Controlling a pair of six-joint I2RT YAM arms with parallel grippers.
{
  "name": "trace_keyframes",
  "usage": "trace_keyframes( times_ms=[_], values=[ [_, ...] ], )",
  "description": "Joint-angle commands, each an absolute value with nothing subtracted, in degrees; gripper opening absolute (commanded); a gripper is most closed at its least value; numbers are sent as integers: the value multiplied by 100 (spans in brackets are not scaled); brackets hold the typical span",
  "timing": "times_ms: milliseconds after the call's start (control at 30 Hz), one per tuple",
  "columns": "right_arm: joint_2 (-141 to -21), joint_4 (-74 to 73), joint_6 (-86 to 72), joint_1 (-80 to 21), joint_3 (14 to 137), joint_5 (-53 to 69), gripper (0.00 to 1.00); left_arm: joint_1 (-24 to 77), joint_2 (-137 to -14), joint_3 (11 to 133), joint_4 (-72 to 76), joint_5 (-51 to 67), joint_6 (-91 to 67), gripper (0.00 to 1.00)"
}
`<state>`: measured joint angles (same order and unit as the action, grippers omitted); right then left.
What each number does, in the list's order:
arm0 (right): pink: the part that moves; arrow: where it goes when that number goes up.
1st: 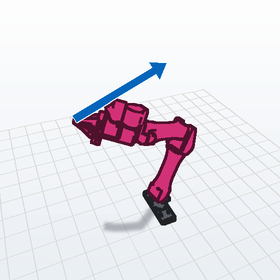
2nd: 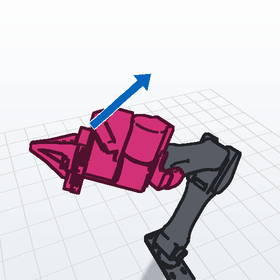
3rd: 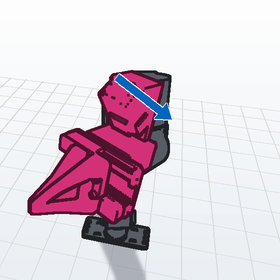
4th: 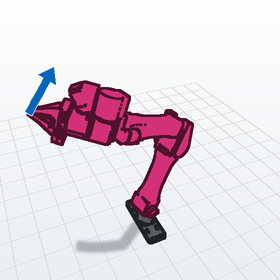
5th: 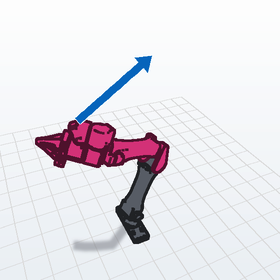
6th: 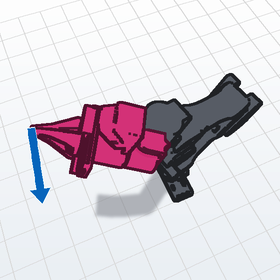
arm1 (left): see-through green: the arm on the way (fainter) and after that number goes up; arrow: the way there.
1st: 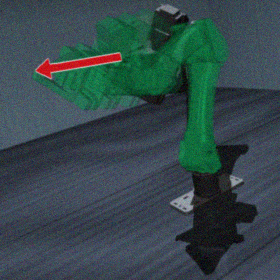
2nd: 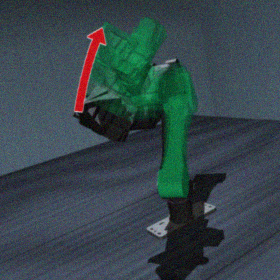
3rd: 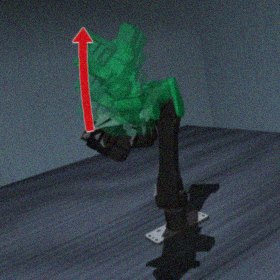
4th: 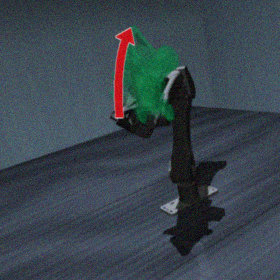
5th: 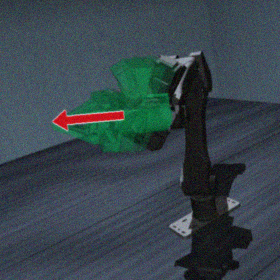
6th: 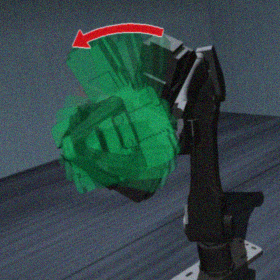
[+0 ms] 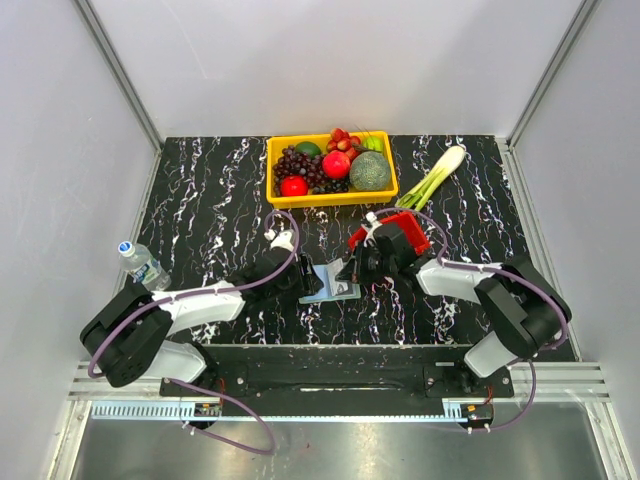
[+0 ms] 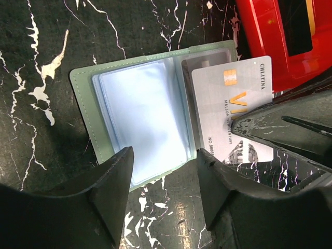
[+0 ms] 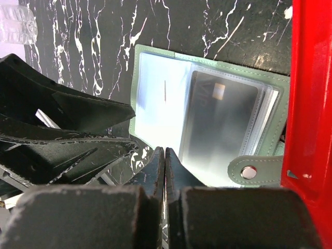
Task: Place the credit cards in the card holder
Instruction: Insert the credit card into the card holder.
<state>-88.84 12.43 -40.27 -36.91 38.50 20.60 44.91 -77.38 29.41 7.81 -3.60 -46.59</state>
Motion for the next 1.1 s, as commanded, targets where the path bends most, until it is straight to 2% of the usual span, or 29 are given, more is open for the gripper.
trace_keyframes(
  times_ms=[0, 833, 900, 1000, 1067],
  values=[
    [-9070, 1845, -4148, -3762, 3779, 2197, 0, 4482, -7770, 2927, 914, -545, -4667, 55],
    [-9887, 2452, -4342, -3762, 3797, 2311, 0, 4298, -7883, 2619, 914, -624, -4676, 55],
    [-9931, 2531, -4386, -3762, 3806, 2355, 0, 4307, -7980, 2584, 1001, -528, -4702, 53],
    [-9993, 2558, -4421, -3762, 3867, 2391, 0, 4307, -8156, 2531, 1168, -413, -4755, 44],
    [-10002, 2566, -4438, -3762, 3885, 2399, 1, 4307, -8191, 2461, 1248, -378, -4790, 42]
  ],
)
